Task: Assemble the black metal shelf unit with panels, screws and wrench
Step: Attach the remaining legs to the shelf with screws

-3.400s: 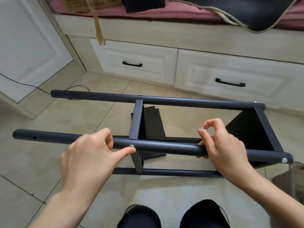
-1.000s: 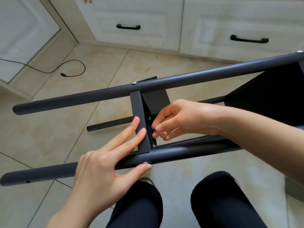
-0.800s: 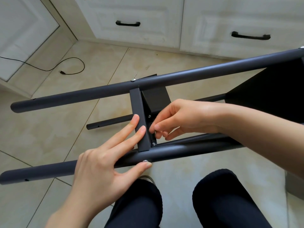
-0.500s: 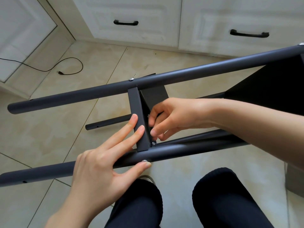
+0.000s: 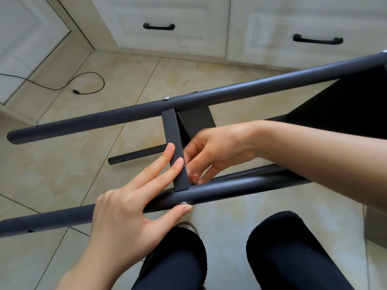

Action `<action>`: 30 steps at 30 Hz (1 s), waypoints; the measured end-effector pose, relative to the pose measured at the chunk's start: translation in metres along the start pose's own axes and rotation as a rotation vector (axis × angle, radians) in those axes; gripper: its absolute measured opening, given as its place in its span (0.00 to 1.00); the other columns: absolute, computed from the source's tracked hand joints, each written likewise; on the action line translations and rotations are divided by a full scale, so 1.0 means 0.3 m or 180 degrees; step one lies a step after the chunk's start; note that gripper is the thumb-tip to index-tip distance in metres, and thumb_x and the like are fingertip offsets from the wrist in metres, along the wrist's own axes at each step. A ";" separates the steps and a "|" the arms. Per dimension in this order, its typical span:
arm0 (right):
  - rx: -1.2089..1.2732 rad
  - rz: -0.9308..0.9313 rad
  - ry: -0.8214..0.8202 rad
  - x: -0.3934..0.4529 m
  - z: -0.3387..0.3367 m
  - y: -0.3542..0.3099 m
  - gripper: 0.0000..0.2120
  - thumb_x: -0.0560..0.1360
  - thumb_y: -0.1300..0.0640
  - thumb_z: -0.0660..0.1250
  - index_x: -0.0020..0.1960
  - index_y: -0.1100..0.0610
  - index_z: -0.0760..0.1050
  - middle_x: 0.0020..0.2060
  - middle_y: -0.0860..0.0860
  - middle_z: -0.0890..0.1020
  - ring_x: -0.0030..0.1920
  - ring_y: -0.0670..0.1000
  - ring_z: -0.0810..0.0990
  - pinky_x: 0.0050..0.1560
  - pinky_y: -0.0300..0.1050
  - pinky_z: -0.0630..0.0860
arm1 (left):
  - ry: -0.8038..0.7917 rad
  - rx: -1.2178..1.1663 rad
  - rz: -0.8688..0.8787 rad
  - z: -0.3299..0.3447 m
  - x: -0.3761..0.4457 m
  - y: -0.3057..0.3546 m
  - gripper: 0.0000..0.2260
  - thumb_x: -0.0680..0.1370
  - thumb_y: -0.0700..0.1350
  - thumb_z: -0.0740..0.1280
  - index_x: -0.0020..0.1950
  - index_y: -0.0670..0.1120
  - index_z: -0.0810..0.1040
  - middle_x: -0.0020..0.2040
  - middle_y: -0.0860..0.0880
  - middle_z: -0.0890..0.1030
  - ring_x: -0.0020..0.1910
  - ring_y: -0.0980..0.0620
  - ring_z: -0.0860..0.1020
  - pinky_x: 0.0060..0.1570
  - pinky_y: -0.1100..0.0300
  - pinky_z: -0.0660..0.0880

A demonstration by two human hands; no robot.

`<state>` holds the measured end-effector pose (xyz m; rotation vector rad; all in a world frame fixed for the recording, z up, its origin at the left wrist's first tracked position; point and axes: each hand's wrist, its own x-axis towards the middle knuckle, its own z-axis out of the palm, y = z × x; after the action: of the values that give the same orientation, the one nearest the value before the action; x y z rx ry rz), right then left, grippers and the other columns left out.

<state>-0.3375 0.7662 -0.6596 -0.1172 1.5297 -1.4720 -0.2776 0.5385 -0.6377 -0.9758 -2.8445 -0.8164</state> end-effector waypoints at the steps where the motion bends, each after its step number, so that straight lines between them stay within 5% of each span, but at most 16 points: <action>1: 0.0041 0.0015 -0.0023 0.001 -0.002 0.002 0.05 0.78 0.65 0.66 0.44 0.60 0.80 0.37 0.53 0.82 0.40 0.49 0.80 0.53 0.46 0.78 | 0.0000 -0.0003 0.0007 0.000 0.000 0.000 0.28 0.71 0.63 0.68 0.71 0.62 0.73 0.75 0.64 0.68 0.54 0.49 0.85 0.40 0.49 0.83; 5: 0.0069 0.0102 -0.0032 -0.002 -0.007 0.014 0.05 0.77 0.63 0.68 0.44 0.58 0.83 0.42 0.54 0.83 0.40 0.48 0.80 0.48 0.42 0.78 | 0.0019 0.0010 0.0028 0.002 0.000 -0.002 0.28 0.71 0.63 0.68 0.71 0.61 0.73 0.75 0.63 0.68 0.53 0.48 0.85 0.38 0.51 0.82; 10: 0.0177 0.0164 -0.0059 0.015 0.005 0.027 0.10 0.78 0.63 0.67 0.39 0.57 0.82 0.36 0.52 0.82 0.36 0.47 0.78 0.43 0.38 0.77 | 0.0052 0.0066 0.0047 0.004 0.001 -0.001 0.28 0.71 0.64 0.68 0.71 0.60 0.73 0.75 0.61 0.70 0.49 0.46 0.86 0.33 0.53 0.81; 30: 0.0009 0.0430 -0.0169 0.023 0.014 0.035 0.11 0.80 0.56 0.65 0.41 0.57 0.80 0.37 0.50 0.80 0.37 0.47 0.78 0.46 0.42 0.76 | 0.0047 0.0014 0.0036 0.005 -0.007 0.003 0.27 0.71 0.63 0.68 0.70 0.61 0.74 0.75 0.63 0.68 0.43 0.51 0.86 0.31 0.57 0.78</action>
<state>-0.3326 0.7615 -0.6711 -0.0497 1.4642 -1.3540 -0.2753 0.5388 -0.6390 -0.9801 -2.8245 -0.8126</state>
